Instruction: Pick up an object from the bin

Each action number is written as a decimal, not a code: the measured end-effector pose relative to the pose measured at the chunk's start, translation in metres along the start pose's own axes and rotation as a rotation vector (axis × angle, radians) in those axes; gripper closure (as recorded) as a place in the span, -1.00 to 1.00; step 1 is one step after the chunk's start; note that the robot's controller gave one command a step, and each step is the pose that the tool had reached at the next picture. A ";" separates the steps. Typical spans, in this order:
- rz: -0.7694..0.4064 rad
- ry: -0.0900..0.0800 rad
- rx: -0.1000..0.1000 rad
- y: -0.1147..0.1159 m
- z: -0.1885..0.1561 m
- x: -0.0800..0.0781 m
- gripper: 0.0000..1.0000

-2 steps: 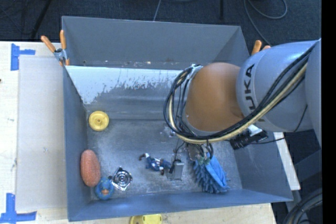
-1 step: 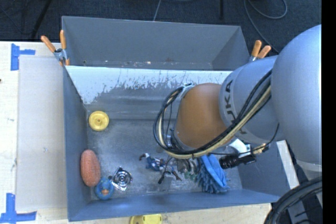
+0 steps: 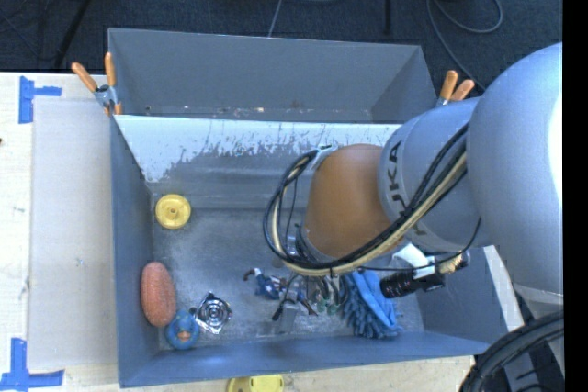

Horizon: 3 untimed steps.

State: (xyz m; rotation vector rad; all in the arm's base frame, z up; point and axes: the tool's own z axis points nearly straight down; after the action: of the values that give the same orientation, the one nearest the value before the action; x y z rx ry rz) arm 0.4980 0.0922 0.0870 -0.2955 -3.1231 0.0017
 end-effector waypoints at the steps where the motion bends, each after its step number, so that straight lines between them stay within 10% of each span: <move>1: -0.022 -0.004 -0.001 -0.009 -0.012 -0.004 -1.00; 2: 0.075 -0.001 -0.001 -0.006 0.018 -0.002 -1.00; 3: 0.014 -0.003 -0.001 -0.003 0.018 -0.006 1.00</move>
Offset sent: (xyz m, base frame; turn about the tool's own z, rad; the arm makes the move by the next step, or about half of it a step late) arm 0.0009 -0.0055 -0.0170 0.0748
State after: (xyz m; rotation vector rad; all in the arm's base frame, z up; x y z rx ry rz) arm 0.5034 0.0885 0.0689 -0.3171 -3.1239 0.0008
